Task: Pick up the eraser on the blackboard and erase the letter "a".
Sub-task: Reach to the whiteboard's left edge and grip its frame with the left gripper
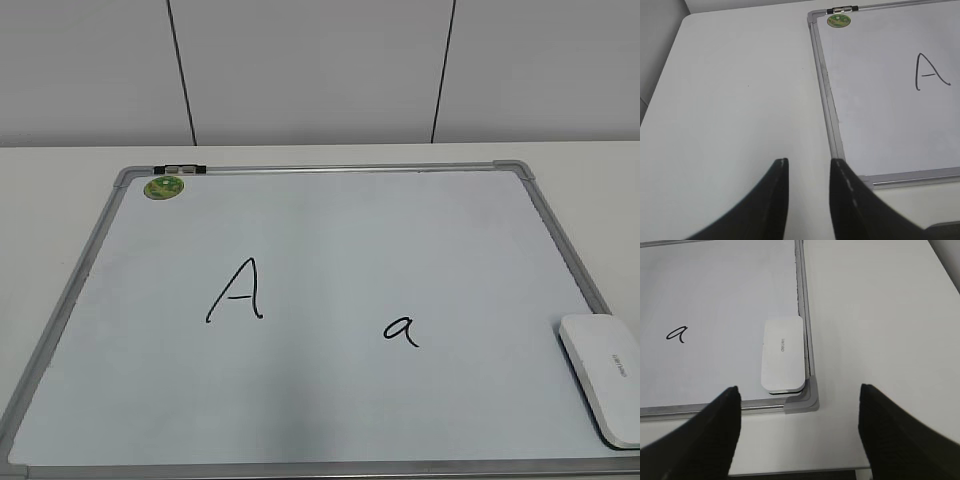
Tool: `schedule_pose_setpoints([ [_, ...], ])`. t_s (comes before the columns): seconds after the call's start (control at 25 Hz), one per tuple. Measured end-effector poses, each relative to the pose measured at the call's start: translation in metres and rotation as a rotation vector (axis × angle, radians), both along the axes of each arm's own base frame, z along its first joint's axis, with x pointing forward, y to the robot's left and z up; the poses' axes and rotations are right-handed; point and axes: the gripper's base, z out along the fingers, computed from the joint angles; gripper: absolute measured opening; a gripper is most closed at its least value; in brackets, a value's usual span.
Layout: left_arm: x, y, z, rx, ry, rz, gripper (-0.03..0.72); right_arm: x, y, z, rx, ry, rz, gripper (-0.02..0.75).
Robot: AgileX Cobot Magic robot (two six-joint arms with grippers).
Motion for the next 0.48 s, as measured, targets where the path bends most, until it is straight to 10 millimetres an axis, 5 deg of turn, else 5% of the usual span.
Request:
schedule_pose_setpoints([
  [0.48, 0.0014, -0.0003, 0.0, -0.003, 0.009, -0.002, 0.207, 0.0, 0.0, 0.0, 0.0, 0.0, 0.0, 0.545],
])
